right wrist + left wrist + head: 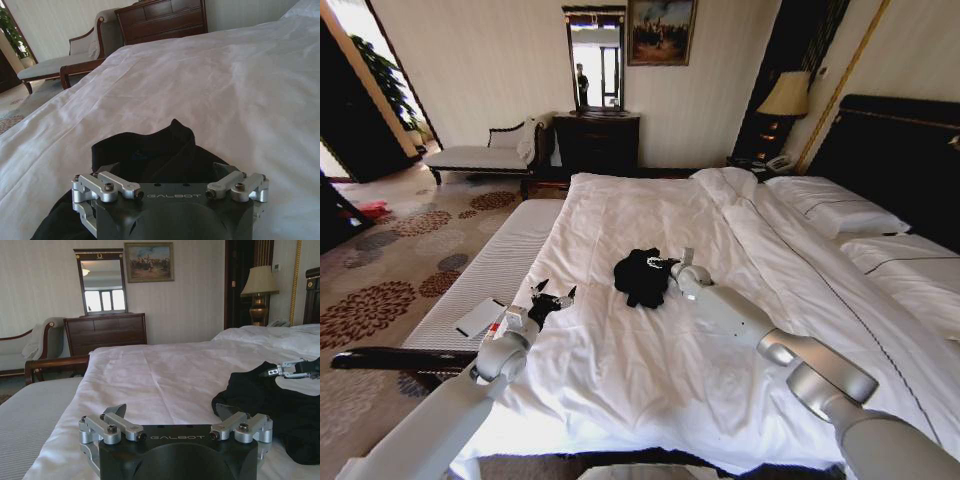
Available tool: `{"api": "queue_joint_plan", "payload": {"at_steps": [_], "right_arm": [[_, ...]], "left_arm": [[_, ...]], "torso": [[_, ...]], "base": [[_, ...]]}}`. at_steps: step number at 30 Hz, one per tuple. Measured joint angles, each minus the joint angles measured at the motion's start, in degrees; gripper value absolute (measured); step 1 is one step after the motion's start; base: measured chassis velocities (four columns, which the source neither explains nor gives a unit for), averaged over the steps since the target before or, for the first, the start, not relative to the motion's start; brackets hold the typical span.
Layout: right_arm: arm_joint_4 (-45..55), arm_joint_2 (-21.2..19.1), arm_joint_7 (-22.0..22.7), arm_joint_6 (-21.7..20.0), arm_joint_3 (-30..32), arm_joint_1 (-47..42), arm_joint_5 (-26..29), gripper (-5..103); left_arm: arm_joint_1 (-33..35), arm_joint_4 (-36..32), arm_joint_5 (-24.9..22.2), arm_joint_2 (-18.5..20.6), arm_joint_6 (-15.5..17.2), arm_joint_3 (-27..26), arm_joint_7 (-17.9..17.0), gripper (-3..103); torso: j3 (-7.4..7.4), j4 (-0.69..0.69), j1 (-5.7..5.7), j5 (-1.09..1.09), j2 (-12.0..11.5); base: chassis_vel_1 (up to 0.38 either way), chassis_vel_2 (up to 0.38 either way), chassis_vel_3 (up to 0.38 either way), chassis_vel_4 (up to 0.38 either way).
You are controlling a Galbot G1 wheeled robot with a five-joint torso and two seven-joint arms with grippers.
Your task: Fold the clothes on the bed.
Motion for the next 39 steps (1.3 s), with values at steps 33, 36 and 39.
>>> {"api": "queue_joint_plan", "payload": {"at_steps": [33, 36, 39], "right_arm": [[-3.5, 0.5, -0.8, 1.8, -1.6, 0.3, -3.7, 3], [-3.2, 0.0, -0.9, 1.9, -2.1, 0.6, -4.2, 1], [-2.6, -0.7, -1.1, 2.2, -2.5, 0.9, -5.0, 0]], "left_arm": [[-1.5, 0.7, 0.5, -0.8, 0.1, 3.0, -0.2, 100], [-2.3, 0.7, -0.1, -0.7, 0.5, 3.9, -0.4, 100], [-4.0, 0.7, -1.1, -0.4, 1.3, 5.7, -0.7, 100]], "torso": [[0.00, 0.00, 0.00, 0.00, 0.0], [0.00, -0.01, 0.00, 0.00, 0.0], [0.00, -0.02, 0.00, 0.00, 0.0]], "base": [[0.000, 0.000, 0.000, 0.000], [0.000, 0.000, 0.000, 0.000], [0.000, 0.000, 0.000, 0.000]]}}
